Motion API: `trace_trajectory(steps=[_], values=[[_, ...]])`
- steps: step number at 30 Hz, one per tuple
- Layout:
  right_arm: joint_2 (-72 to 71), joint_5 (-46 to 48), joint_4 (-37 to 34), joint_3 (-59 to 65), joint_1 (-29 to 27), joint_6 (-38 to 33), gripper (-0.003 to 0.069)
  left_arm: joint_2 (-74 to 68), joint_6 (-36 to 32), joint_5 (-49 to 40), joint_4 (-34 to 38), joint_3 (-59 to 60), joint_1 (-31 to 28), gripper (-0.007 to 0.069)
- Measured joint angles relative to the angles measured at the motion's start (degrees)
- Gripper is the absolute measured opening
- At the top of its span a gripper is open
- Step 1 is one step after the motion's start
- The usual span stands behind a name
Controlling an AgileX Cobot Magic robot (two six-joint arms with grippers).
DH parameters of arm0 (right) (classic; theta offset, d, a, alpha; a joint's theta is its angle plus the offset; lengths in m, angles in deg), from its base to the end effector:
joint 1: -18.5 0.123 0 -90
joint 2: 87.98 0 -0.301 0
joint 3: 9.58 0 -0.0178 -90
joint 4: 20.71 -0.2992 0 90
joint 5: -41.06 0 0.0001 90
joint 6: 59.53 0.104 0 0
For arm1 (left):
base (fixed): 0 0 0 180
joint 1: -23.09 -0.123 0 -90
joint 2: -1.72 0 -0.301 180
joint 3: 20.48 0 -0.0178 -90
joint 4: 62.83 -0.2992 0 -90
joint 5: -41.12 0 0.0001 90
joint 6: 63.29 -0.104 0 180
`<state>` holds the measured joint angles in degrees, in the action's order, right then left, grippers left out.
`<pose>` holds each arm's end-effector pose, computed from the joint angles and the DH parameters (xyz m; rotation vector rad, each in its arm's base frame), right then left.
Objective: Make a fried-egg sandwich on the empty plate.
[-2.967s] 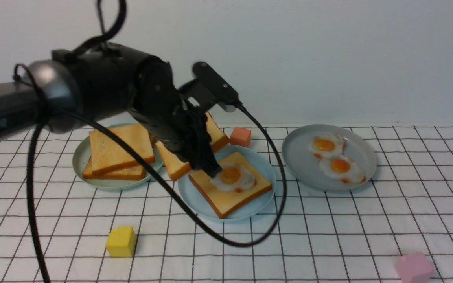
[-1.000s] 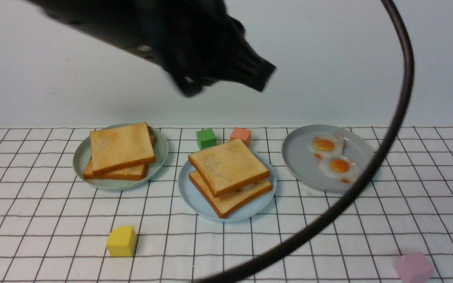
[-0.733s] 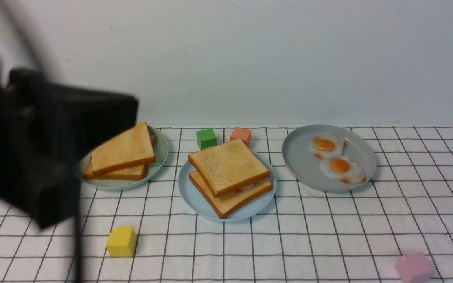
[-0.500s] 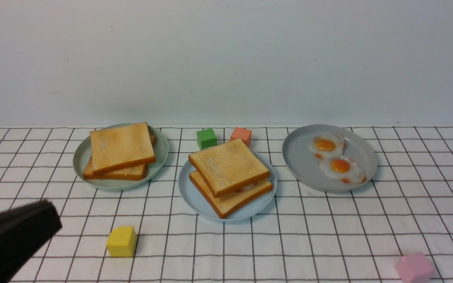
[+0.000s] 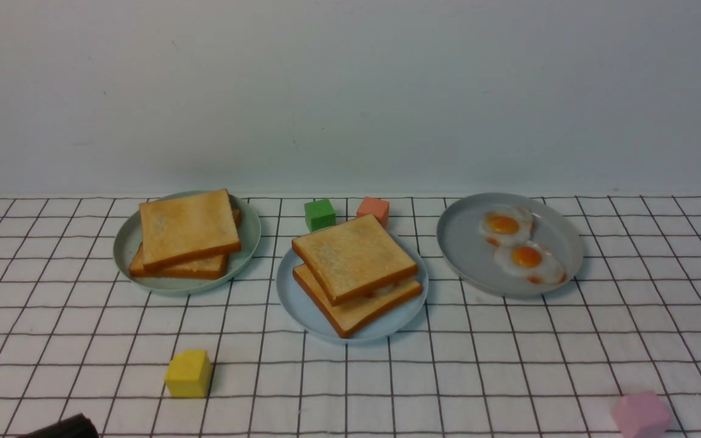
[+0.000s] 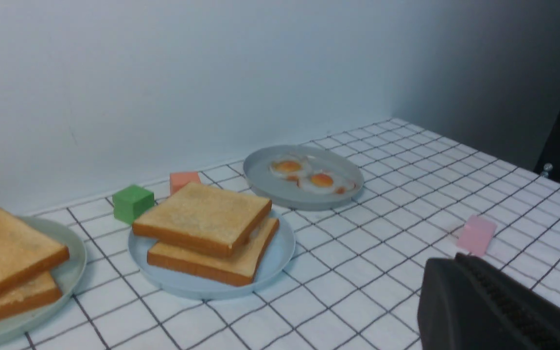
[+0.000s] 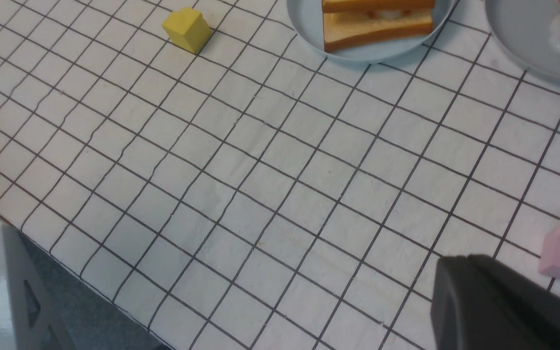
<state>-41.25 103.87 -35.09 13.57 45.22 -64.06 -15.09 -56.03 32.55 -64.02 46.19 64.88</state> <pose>0.1182 0.0852 0.3939 -0.6099 2.2544 0.5119 0.0830 -0.0738 0.2579 0.5019 1.5662 -0.6415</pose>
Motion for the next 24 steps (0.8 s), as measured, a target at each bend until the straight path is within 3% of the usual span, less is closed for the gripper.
trace_trajectory(steps=[8,13,17,19,24], values=[[-0.19,0.05,-0.64,0.76,-1.10,0.00,0.0031,0.00,0.00,-5.44,-0.07,1.50,0.00,-0.0013],[-4.61,-1.09,-0.48,2.67,-10.26,-0.05,0.0032,-0.05,0.00,-8.51,-0.12,1.53,0.00,-0.0013],[-13.59,-9.67,2.84,10.67,-18.01,-0.05,0.0029,-0.05,0.00,-9.56,-0.12,1.53,0.00,-0.0013],[-21.60,-20.31,4.78,21.87,-22.27,-0.05,0.0026,-0.05,0.00,-9.64,-0.12,1.53,0.00,-0.0013],[-33.05,-33.00,7.32,40.85,-26.27,2.25,0.0026,-0.05,0.00,-9.64,-0.12,1.53,0.00,-0.0013]])
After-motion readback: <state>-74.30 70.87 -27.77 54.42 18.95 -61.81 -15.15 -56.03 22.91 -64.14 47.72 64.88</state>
